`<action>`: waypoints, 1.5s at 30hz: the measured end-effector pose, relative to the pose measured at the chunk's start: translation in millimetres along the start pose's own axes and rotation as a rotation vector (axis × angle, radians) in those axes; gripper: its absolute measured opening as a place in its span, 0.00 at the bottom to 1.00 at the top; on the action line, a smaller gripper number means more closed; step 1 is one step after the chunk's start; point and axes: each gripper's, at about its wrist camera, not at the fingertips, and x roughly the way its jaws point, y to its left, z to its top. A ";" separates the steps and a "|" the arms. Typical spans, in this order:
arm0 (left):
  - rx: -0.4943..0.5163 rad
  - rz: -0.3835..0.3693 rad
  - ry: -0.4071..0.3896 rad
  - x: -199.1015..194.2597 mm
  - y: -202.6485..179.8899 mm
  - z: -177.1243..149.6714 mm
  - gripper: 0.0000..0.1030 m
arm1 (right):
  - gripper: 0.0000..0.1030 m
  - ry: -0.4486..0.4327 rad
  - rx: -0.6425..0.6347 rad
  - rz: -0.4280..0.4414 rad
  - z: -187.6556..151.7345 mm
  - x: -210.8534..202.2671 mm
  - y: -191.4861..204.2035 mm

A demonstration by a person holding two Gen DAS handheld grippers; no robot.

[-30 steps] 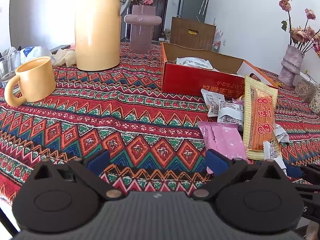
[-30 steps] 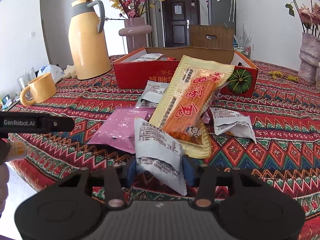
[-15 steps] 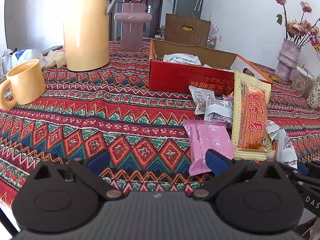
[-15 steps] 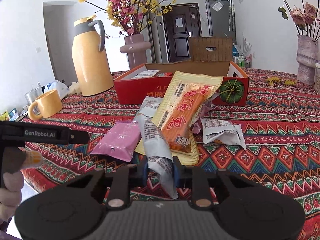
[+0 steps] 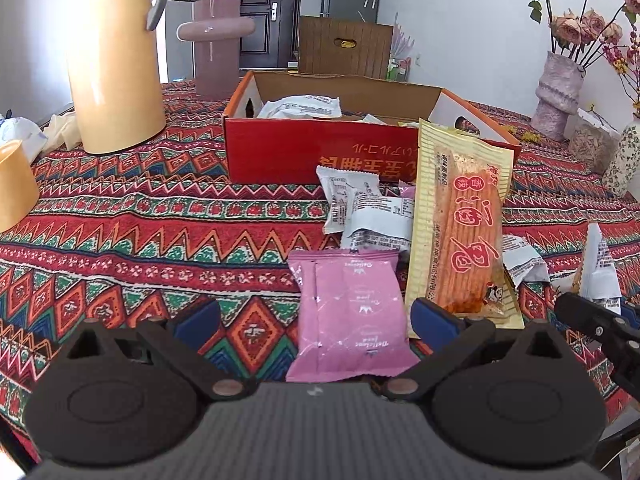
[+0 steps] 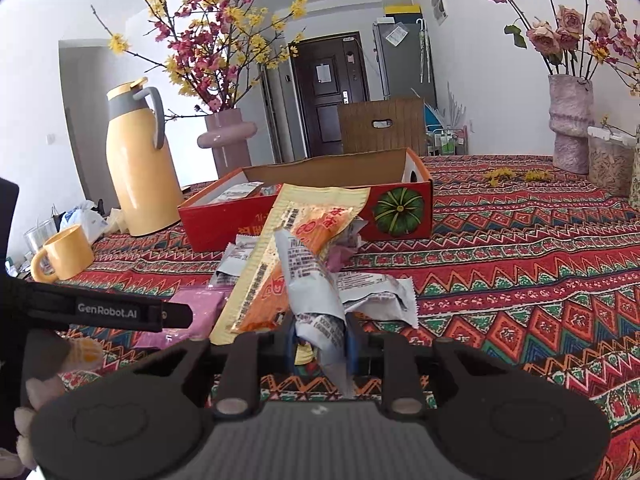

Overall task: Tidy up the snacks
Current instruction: 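Grasp the pink packet with the left gripper while the right gripper holds its packet, then carry the pink packet and white packet into the box and open both grippers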

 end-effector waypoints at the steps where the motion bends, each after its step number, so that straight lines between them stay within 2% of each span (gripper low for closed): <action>1: 0.002 0.003 0.006 3.7 -3.1 1.4 1.00 | 0.22 -0.002 0.004 -0.003 0.3 0.3 -2.6; 5: -0.001 0.017 0.023 16.0 -10.8 5.2 0.96 | 0.22 -0.008 0.020 -0.009 0.0 2.2 -11.7; 12: 0.003 0.020 0.036 24.1 -14.3 5.9 0.61 | 0.22 -0.011 0.042 -0.010 -1.3 5.5 -24.3; 19: 0.006 0.019 0.024 19.3 -11.9 4.4 0.60 | 0.22 -0.008 0.055 -0.004 -2.8 9.0 -30.9; 30: 0.003 0.022 -0.049 -0.8 -8.1 16.6 0.60 | 0.22 -0.041 0.045 -0.004 4.7 10.4 -33.1; 45: 0.000 0.003 -0.144 -6.8 -14.4 60.5 0.60 | 0.22 -0.138 0.016 -0.020 47.7 26.9 -40.6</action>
